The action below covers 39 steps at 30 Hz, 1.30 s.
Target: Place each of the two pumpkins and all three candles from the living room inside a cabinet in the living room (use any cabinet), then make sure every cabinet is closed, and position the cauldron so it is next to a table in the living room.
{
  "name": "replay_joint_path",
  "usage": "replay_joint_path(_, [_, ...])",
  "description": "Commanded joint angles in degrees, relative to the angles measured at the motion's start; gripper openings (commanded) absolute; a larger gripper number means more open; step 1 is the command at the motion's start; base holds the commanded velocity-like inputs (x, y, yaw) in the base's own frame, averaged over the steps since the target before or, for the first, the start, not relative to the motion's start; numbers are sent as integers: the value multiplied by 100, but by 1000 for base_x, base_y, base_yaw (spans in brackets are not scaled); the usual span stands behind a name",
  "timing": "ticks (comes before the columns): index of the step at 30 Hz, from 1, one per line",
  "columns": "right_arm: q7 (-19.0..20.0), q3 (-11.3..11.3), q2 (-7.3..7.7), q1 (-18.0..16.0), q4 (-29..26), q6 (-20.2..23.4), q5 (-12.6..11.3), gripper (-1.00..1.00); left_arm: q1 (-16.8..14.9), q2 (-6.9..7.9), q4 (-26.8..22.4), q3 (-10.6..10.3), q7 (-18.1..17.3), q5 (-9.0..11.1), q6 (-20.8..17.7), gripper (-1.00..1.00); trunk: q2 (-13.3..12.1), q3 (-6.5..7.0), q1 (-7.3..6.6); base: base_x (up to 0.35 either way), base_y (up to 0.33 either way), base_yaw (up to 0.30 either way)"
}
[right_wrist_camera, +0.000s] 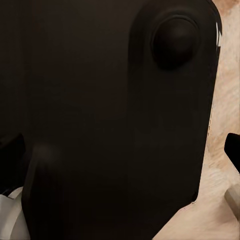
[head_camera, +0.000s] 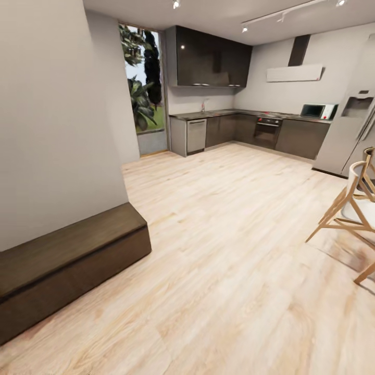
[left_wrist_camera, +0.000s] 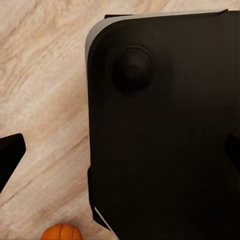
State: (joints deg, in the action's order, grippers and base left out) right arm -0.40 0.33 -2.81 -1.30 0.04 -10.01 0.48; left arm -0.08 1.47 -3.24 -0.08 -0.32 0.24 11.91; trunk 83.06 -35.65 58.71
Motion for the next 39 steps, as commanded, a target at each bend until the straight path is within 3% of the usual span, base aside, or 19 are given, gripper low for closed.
replay_joint_path(1, [-4, 2, 0, -2, 4, -21, 5, 100, -1, -1, -1, -1, -3, 2, 13, 100, 2, -8, 2, 146, 185, 278])
replay_joint_path(39, [-4, 2, 0, -2, 4, -25, 29, 100, -1, -24, -1, -9, -3, 0, 13, 100, 2, -139, 2, 14, 17, 278])
